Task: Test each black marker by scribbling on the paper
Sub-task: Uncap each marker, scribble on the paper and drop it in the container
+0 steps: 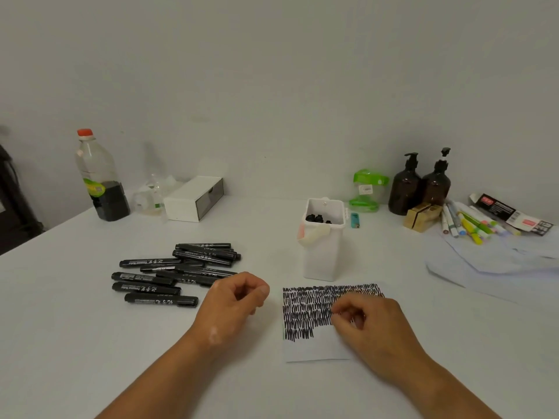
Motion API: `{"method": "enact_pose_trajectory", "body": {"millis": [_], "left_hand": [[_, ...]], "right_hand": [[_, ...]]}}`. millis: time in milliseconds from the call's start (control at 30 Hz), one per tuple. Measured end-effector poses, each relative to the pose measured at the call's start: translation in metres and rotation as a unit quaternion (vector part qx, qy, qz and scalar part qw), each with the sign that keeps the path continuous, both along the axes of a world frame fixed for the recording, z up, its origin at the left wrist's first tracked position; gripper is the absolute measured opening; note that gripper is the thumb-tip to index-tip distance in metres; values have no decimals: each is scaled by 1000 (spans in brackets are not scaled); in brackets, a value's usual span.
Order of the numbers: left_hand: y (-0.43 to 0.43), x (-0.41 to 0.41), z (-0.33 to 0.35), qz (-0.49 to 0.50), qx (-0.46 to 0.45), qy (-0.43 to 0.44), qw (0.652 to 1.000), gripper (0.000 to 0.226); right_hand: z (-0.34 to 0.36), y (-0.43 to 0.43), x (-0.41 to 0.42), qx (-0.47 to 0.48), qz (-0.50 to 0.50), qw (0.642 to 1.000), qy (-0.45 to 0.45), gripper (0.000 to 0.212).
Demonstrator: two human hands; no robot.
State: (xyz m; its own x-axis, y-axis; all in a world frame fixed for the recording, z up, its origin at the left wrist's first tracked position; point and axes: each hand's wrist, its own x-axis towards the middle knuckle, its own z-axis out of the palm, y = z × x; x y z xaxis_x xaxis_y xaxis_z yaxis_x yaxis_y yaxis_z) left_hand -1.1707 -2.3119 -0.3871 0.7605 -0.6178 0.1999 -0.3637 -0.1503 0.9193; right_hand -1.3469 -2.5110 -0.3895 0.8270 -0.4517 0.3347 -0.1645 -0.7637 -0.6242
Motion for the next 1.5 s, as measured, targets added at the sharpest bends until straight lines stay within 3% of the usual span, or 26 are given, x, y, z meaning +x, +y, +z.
{"method": "enact_pose_trajectory", "body": {"millis": [200,400,500,667,1000,1233,1367,1500], "left_hand": [[66,9,2,73,114,-147,980,15],[128,42,-5,171,276,-357,876,29],[134,55,-4,193,338,-379,840,36],[124,60,1,161,358,-413,822,28],[104,55,2,110,337,-430,830,22],[77,35,10,42,309,-411,857,13],[50,16,24,29,258,-375,890,11],[21,-4,41,-27,196,-247,949,10]], "right_hand": [[-3,1,1,11,7,1000,-17,21],[3,6,0,56,32,997,-33,38],[6,6,-1,65,37,997,-34,40],[7,2,-4,69,34,996,-39,39],[3,-1,-3,85,36,995,-38,24],[4,0,-3,91,33,995,-31,18],[5,1,-3,85,29,996,-22,20],[8,2,-5,79,34,996,-20,14]]}}
